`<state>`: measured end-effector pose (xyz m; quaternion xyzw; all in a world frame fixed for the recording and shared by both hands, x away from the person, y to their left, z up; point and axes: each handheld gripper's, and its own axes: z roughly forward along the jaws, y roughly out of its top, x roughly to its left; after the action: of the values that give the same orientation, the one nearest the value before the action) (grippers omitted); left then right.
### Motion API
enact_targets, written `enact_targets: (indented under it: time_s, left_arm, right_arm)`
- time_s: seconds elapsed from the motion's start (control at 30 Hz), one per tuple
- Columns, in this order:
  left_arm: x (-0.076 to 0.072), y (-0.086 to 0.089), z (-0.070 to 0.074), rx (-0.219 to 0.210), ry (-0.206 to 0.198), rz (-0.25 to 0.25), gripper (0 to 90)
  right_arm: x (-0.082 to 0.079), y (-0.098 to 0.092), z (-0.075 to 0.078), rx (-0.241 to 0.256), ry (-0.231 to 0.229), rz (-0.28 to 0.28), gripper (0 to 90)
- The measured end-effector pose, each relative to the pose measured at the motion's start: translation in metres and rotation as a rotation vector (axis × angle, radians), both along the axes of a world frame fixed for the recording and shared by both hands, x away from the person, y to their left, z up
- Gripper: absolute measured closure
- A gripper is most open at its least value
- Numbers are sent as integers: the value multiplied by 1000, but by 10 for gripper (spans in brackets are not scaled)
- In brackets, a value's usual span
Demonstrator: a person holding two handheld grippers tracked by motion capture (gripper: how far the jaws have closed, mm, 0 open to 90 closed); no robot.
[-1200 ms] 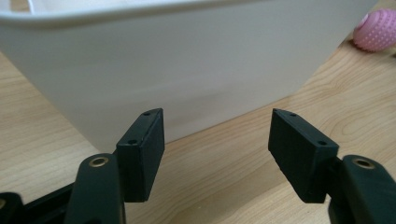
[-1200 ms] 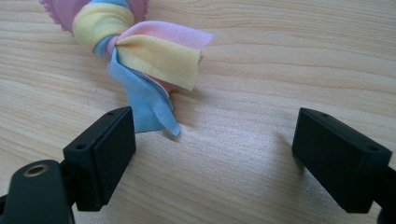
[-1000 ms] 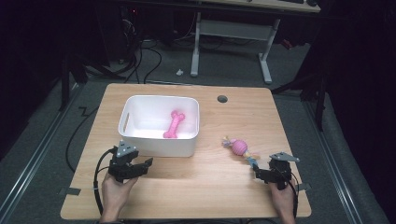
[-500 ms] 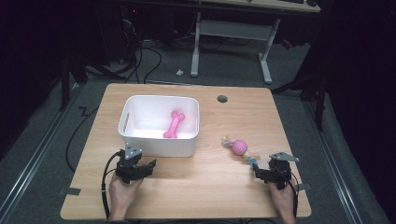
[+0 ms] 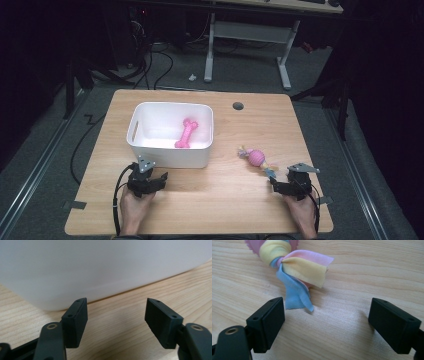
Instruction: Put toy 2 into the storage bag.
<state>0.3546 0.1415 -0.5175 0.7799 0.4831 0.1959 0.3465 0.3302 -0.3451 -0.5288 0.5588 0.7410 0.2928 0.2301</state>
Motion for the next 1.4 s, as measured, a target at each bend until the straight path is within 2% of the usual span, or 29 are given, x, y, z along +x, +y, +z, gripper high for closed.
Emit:
enact_targets:
  time_s: [0.1, 0.17, 0.27, 0.43, 0.67, 0.77, 0.8, 1.03, 1.4]
  left_arm:
    - [0, 0, -5, 8, 0, 3, 350]
    - [1, 0, -11, 25, 16, 3, 346]
    - [-3, 1, -18, 7, -25, 5, 320]
    - [-4, 1, -18, 7, -29, 11, 314]
    - [-4, 1, -18, 6, -25, 1, 280]
    - [-4, 1, -18, 6, -24, 1, 275]
    - [-4, 1, -18, 6, -23, 1, 270]
    - [-4, 1, -18, 6, -22, -2, 265]
    - [-4, 1, -18, 6, -21, -3, 262]
  right_arm:
    - [-1, 0, 1, -2, 2, 9, 173]
    - [-1, 1, 1, -3, 6, 17, 189]
    - [-3, 1, 3, -6, 14, 20, 211]
    - [-7, 0, 9, 11, 16, 40, 249]
    - [-8, 5, 29, 12, -1, 89, 269]
    - [-5, 9, 38, 27, 10, 120, 268]
    - [-2, 13, 43, 15, 22, 145, 267]
    - [8, 20, 56, 15, 40, 198, 283]
    - [30, 32, 73, -19, 86, 242, 286]
